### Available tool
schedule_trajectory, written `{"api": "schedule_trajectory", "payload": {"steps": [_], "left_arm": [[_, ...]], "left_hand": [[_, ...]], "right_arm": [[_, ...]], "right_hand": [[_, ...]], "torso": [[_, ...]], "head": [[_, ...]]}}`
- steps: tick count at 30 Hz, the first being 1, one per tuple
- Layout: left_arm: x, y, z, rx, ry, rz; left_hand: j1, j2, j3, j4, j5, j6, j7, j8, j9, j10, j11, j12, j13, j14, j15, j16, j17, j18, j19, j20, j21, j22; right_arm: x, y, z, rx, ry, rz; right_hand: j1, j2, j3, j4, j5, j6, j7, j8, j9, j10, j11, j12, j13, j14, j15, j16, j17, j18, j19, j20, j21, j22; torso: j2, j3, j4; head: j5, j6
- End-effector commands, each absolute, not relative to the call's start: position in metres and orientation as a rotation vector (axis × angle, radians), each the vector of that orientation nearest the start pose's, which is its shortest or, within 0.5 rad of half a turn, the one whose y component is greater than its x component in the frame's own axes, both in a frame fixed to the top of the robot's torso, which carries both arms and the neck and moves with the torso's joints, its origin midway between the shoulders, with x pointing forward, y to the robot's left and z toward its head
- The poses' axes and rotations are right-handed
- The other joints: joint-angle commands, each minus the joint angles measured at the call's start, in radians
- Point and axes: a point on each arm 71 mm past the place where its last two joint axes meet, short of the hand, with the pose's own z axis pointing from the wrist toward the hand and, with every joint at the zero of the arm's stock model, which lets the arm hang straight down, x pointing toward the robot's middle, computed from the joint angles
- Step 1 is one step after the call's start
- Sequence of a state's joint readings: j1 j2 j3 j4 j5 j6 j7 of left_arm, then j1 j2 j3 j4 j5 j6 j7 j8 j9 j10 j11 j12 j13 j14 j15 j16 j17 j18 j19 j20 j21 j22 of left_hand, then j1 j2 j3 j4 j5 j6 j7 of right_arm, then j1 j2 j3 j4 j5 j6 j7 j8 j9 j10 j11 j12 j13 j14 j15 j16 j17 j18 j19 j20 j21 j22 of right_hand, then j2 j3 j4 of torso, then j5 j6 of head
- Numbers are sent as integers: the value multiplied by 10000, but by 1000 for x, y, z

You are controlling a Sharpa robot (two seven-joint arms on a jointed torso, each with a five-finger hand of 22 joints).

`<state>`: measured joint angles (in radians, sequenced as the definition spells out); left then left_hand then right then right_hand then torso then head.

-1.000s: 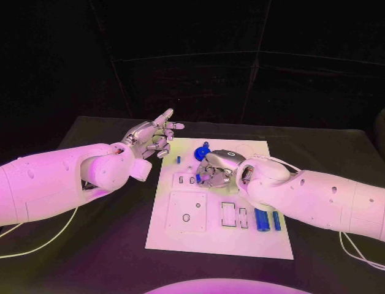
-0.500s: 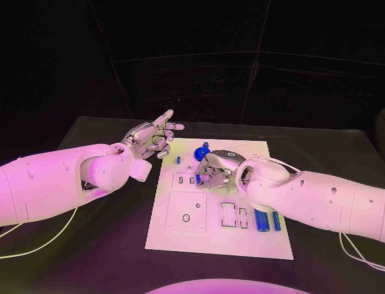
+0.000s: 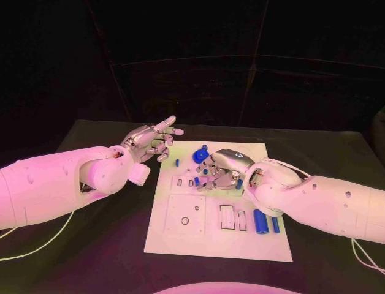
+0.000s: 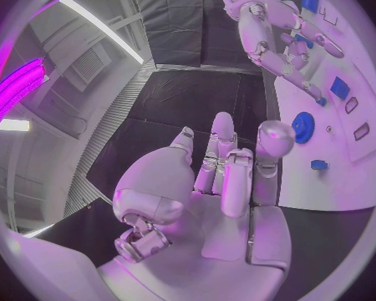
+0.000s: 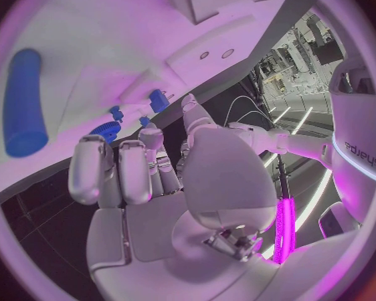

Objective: Assemble the parts on the task board

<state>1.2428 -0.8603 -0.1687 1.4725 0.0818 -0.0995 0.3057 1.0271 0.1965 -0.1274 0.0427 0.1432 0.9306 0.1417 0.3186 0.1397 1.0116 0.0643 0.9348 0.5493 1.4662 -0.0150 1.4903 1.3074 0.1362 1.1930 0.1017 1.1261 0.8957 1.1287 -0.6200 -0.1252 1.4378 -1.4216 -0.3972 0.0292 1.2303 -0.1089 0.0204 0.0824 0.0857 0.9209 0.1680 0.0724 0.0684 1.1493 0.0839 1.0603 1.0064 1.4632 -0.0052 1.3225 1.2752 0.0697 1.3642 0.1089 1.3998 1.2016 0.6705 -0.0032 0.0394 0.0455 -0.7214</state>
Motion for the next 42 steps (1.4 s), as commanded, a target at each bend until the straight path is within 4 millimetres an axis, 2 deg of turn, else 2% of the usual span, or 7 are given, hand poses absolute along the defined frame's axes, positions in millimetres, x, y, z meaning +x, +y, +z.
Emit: {"api": "schedule_trajectory", "payload": {"steps": [1,5,12,15,19,23,42], "left_arm": [[483,222,-215,-10921,17615,-14896],[486,225,-214,-10053,18336,-13566],[491,225,-213,-7858,20631,-10801],[492,219,-211,-6968,22122,-9918],[496,211,-206,-5120,23336,-8281],[501,204,-201,-3775,23720,-6977],[515,159,-203,-1768,24365,-4684]], "left_hand": [[68,-219,-123,-171,20,-336,90,91,48,-341,77,-41,-19,83,153,-529,310,245,-719,58,-852,-1083],[122,-301,-295,-256,-115,-381,59,518,239,-453,56,179,23,-84,152,-788,-79,351,-986,80,-1316,-1625],[-5,-110,-695,-16,-666,-632,-117,1774,832,-587,-64,589,42,-227,29,-1119,-587,428,-1100,-23,-1914,-2330],[-123,-34,-877,180,-723,-844,-144,2201,1029,-580,-105,757,38,-172,8,-1085,-555,414,-951,-60,-1898,-2303],[-208,78,-1098,451,-747,-1019,-232,2747,1248,-378,-184,1066,56,191,-83,-601,156,235,-236,-133,-1178,-1397],[-292,167,-1274,688,-879,-701,-434,3121,1366,102,-390,1228,39,856,-239,457,1965,-188,1117,-290,574,898],[153,-58,-1351,532,-737,-799,-440,2821,1199,872,-422,1418,544,957,-304,632,2293,-439,1867,-384,1563,2213]], "right_arm": [[455,-111,-226,-2130,15987,10887],[458,-129,-212,-902,16585,11646],[462,-163,-181,1118,17200,12420],[467,-175,-173,1976,17168,12491],[473,-194,-166,2859,16989,12469],[478,-209,-162,3107,16831,12265],[483,-222,-148,2556,15864,11461]], "right_hand": [[86,71,-438,210,-250,-115,20,60,13,-294,13,-278,-320,271,79,-356,-357,165,-244,17,-228,-386],[475,432,-631,287,-286,116,-37,269,71,-1246,-44,-1392,-1523,-159,53,-1603,-1608,451,-1054,2,-1049,-1804],[1917,1507,-432,-5,274,782,-179,560,71,-1646,-217,-4235,-3806,-1434,-96,-6332,-5568,1175,-3144,-163,-4308,-6252],[2467,1732,12,-165,185,938,-85,524,25,-1356,-49,-5985,-5320,-2002,80,-7531,-6132,1144,-3434,-48,-5214,-6805],[2754,1512,505,-222,319,968,123,265,-33,-778,242,-7981,-7339,-3271,544,-9925,-7519,1094,-4308,327,-7043,-7893],[2646,1257,1099,-164,360,1077,185,-45,-22,-138,396,-9030,-8743,-3257,812,-11547,-8986,1119,-4263,675,-8444,-8854],[2298,736,1619,-353,459,1447,104,-49,-16,781,216,-9388,-9426,-1869,568,-12171,-9987,1122,-3041,392,-8909,-9355]], "torso": [[-15,-3,12],[-16,13,-1],[-121,79,-79],[-160,94,-123],[-189,117,-71],[-210,129,-79],[-180,124,-52]], "head": [[-25,41],[-33,85],[-13,61],[18,36],[13,18],[20,7],[99,-74]]}}
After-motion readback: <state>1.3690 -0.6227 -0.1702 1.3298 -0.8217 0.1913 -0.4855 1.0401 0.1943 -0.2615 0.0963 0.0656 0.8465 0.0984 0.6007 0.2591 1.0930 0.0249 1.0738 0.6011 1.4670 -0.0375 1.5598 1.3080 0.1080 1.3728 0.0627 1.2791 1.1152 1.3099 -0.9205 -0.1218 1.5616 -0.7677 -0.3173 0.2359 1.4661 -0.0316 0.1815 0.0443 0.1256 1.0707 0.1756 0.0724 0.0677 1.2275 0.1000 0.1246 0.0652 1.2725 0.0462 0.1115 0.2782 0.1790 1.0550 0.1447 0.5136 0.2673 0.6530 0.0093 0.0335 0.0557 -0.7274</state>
